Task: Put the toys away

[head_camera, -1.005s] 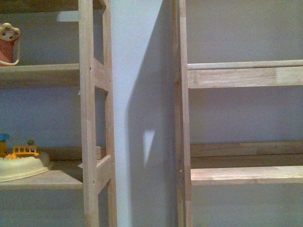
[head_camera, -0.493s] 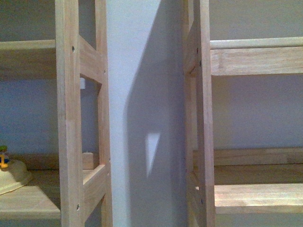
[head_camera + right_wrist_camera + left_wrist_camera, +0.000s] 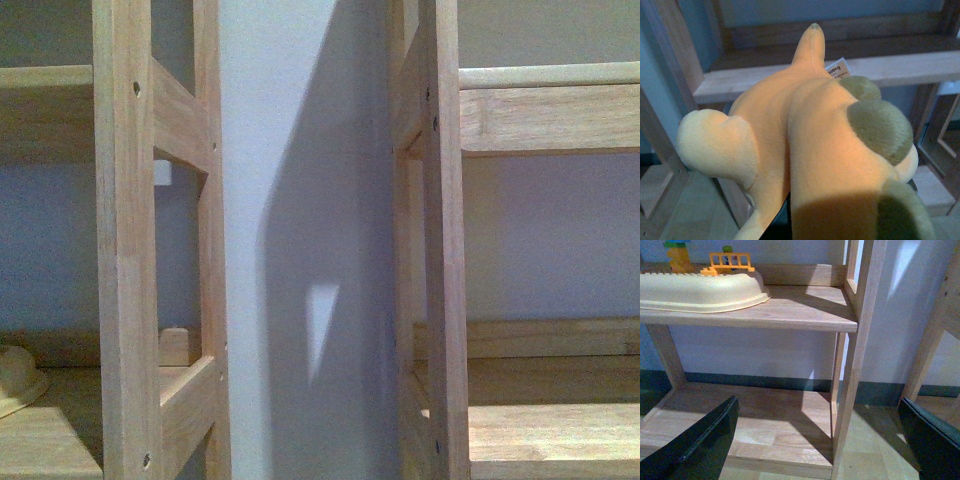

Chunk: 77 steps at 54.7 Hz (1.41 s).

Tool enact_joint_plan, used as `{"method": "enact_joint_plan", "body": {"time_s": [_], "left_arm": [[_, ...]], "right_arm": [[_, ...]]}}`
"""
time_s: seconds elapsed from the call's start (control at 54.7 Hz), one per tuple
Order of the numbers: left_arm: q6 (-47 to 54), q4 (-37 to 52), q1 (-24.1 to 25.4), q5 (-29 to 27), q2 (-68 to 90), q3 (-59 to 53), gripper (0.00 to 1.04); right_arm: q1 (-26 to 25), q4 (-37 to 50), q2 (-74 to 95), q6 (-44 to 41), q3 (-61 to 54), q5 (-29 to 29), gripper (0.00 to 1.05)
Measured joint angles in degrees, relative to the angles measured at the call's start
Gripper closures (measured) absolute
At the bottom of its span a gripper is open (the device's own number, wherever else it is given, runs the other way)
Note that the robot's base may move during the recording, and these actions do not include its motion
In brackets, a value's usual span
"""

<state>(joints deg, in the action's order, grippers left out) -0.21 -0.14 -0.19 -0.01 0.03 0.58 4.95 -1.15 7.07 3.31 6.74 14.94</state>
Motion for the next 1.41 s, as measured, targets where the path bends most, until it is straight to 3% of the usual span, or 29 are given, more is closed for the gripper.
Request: {"method": "enact_joint_plan", "body": {"time_s": [0.347,0.603,0.841,1.115,1.407], "left_arm": [[0.0,0.0,0.0,0.0,0.0,0.0,0.06],[0.0,0.0,0.0,0.0,0.0,0.0,0.06],[0.0,0.0,0.0,0.0,0.0,0.0,0.06],[0.0,0.0,0.0,0.0,0.0,0.0,0.06],[0.0,0.0,0.0,0.0,0.0,0.0,0.06]], "right_arm": [[8.2,9.5,12.3,-9.9,18.6,10.5,0.98],[10.1,16.9,21.0,-18.5,31.9,11.2,0.98],[2.3,16.1,26.7,-19.1,43.1,3.6,0.98],[-13.2,11.6,32.1,-7.9,53.6,-11.1,0.98],[-17.9,17.6,47.2,0.4,64.4,-15.1,0.98]]}}
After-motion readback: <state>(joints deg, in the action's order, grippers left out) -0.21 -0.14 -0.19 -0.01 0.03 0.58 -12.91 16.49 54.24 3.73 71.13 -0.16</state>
